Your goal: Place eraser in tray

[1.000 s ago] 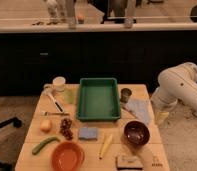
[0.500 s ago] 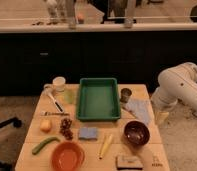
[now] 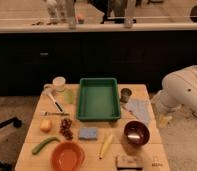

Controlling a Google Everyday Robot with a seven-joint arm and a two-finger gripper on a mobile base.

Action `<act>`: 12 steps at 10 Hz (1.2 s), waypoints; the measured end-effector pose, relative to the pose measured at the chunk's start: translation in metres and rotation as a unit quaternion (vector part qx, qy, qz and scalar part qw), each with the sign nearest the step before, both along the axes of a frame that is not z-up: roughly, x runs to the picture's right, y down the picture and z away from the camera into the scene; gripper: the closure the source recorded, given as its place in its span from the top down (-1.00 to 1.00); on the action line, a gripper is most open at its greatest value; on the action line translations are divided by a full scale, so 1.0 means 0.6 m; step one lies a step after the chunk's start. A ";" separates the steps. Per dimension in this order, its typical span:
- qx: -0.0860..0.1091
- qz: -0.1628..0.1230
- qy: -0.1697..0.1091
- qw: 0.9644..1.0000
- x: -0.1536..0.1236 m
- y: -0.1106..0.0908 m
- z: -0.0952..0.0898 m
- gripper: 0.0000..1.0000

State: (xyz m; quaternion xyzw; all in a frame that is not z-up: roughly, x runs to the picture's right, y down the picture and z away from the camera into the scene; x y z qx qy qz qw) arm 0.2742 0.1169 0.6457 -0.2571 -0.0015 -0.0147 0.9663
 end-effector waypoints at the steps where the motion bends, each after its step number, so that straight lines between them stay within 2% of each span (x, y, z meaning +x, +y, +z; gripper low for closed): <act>1: 0.005 -0.009 -0.005 1.000 -0.010 0.003 -0.013 0.60; 6: 0.006 -0.053 -0.019 0.998 -0.025 0.069 -0.080 0.60; 9: 0.001 -0.079 -0.033 0.996 -0.041 0.092 -0.097 0.60; 12: -0.006 -0.121 -0.051 0.991 -0.062 0.116 -0.109 0.60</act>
